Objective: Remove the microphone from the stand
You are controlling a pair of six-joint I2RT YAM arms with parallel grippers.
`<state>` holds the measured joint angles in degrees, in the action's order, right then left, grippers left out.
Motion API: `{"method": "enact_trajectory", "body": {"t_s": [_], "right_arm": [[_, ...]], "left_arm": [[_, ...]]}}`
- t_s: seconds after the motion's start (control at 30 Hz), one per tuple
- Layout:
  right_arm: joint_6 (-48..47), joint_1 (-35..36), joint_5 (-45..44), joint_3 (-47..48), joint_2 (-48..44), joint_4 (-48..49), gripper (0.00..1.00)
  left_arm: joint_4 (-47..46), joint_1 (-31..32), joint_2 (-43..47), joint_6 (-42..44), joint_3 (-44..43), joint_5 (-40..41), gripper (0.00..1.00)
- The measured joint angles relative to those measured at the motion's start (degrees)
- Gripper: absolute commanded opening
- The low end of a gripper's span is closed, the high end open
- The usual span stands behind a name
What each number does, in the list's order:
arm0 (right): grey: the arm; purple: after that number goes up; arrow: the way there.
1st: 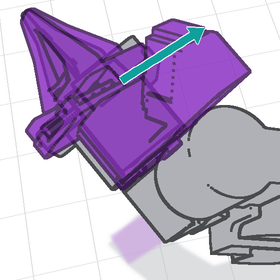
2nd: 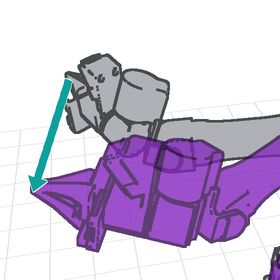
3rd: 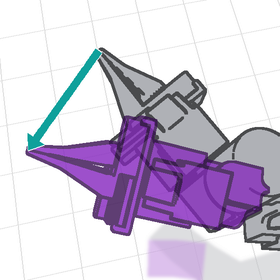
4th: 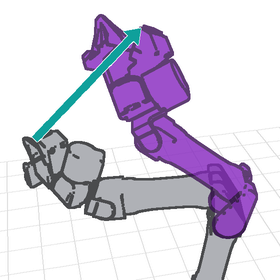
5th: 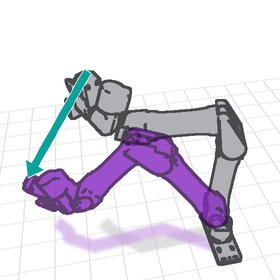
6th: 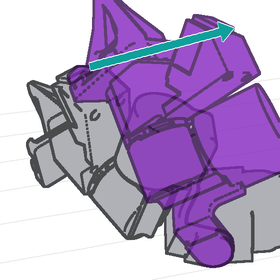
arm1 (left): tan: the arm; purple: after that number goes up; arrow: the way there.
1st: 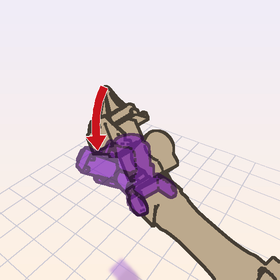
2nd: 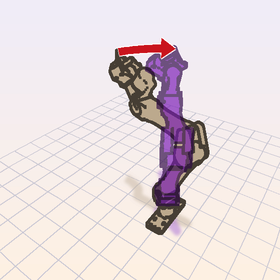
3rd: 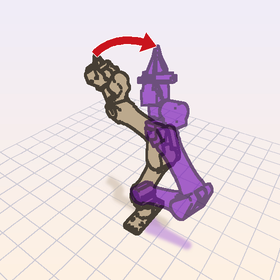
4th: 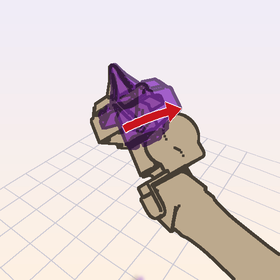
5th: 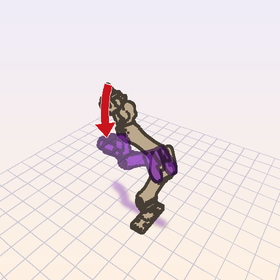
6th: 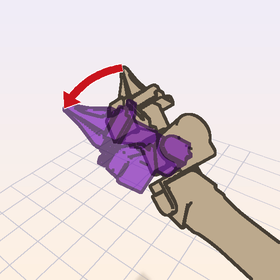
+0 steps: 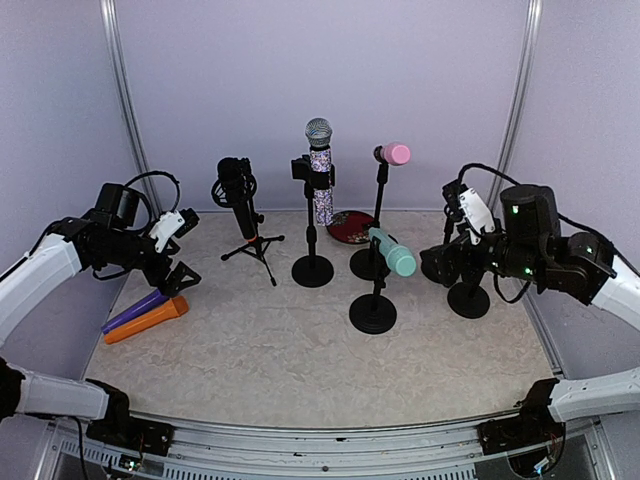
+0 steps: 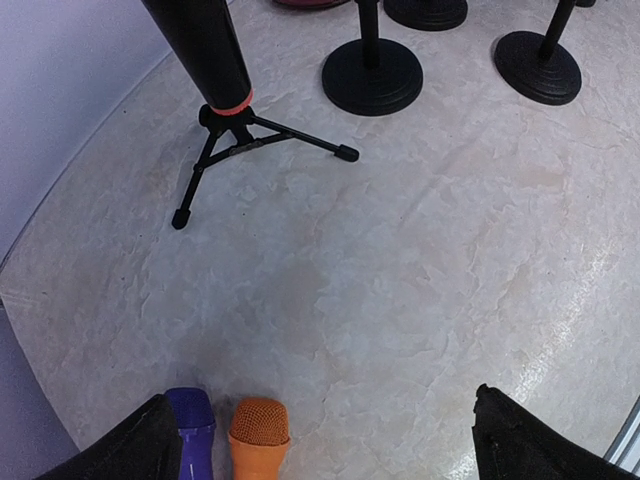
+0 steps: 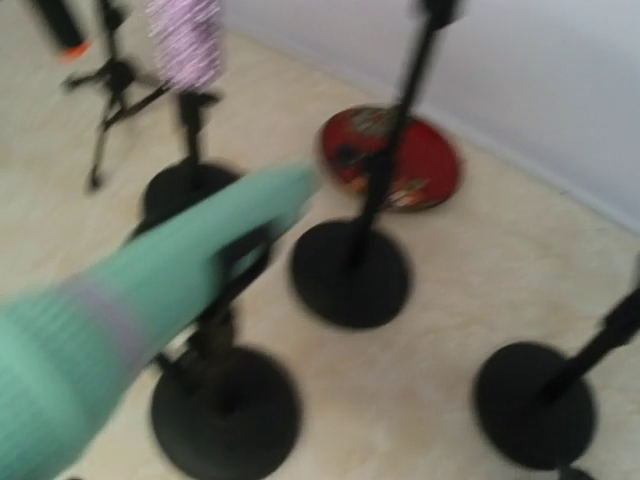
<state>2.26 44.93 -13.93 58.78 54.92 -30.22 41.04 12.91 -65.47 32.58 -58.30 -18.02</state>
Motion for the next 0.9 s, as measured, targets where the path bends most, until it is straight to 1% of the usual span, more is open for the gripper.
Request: {"method": "enact_trajectory", "body": {"t_s": [0.2,0.33,0.47,0.53,0.63,0.77,0.9], "right_arm": [[2.14,8.09,-3.74,-5.35,-0.17,-0.92,1.00],[2.93,14.69,-9.42,-6.95,0.59,-0.70,1.00],[2.25,21.03,-15.93,-7.48,1.07,3.61,1.00],[1.62,22.40,-19.12,-7.23,2.45,6.43,1.00],[0.74,22.56,-23.28,-7.02,5.77,9.73,0.97],[-0.37,22.56,-27.45,-7.02,9.49,13.05,0.89],[-1.16,22.58,-30.29,-7.02,11.67,16.65,0.79]], "left_arm": [[-0.09,0.00,-0.48,-0.22,-0.33,0.02,0.99],[-0.04,-0.02,-1.18,-0.42,-0.72,0.00,0.99],[-0.04,-0.02,-1.22,-0.61,-1.33,-0.59,0.99],[0.33,0.00,-1.33,-0.70,-1.68,-1.25,0.99],[0.68,-0.02,-1.49,-0.85,-2.19,-2.14,0.99],[1.05,-0.02,-1.49,-0.83,-2.19,-3.13,0.99],[0.96,0.00,-1.40,-0.83,-2.12,-4.11,0.99]]}}
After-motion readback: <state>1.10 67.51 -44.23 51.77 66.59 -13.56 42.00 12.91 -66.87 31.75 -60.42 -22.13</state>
